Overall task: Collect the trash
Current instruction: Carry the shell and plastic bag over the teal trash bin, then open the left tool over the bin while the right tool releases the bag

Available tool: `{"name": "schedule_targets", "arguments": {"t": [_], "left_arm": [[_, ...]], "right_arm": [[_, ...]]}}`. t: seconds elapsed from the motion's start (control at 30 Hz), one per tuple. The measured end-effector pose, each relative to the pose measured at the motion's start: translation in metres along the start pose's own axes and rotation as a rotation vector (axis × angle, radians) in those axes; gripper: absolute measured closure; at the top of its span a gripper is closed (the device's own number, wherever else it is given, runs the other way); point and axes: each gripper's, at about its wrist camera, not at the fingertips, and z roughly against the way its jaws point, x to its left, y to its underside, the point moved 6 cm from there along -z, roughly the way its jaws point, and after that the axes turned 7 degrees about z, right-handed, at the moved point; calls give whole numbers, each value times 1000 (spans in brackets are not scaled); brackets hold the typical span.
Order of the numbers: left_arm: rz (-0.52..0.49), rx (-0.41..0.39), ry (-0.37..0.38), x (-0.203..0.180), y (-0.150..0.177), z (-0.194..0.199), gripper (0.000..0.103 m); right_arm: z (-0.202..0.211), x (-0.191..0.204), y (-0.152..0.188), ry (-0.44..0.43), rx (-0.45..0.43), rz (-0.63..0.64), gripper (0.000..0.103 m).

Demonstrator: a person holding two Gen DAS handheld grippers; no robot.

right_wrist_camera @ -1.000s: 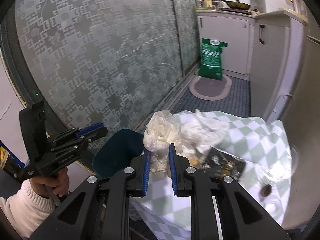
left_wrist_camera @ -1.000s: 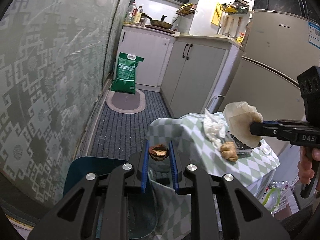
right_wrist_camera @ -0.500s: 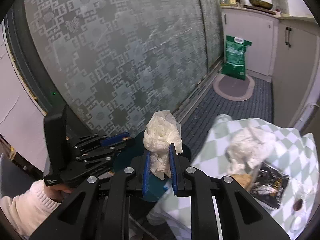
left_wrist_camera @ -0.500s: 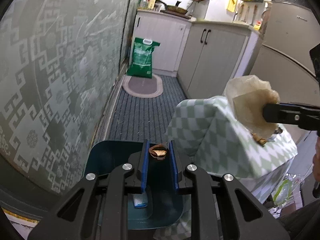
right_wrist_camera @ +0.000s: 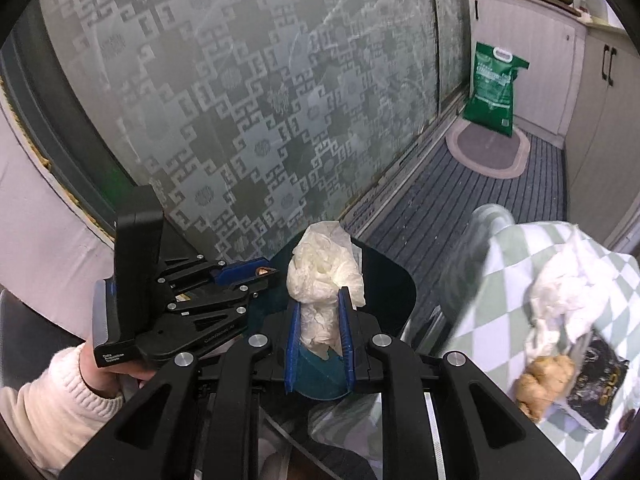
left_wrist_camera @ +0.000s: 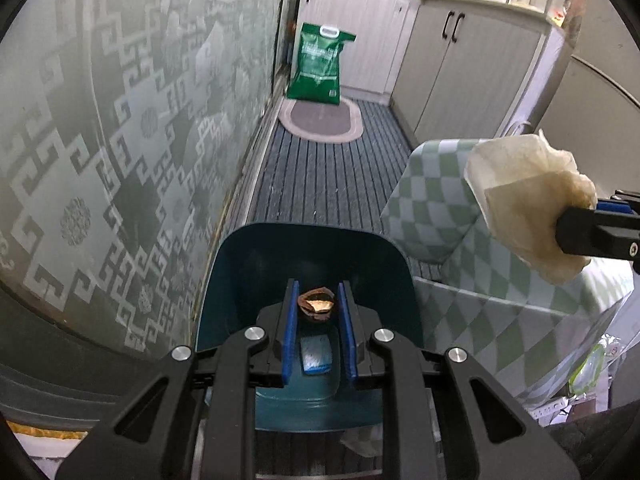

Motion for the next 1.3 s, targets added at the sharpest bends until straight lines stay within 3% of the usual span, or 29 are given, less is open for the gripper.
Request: {"name": "schedule_targets", "arguments": {"t": [0.4, 0.77, 1.03, 1.13, 1.3], "left_arm": [[19, 65, -19, 13, 8, -14, 81], [23, 38, -26, 17, 3, -10, 81], [28, -29, -25, 16, -6, 5, 79], [28, -91, -22, 15, -12, 16, 71], [18, -177, 13, 10, -20, 34, 69]], "right_arm": [[-45, 2, 6, 9, 111, -8, 86], [-64, 7, 11, -3, 163, -7, 86], [-71, 9, 14, -12, 180, -10, 86], [-72, 10, 14, -18, 184, -12, 86], [-78, 9, 16, -26, 193, -24, 85]]}}
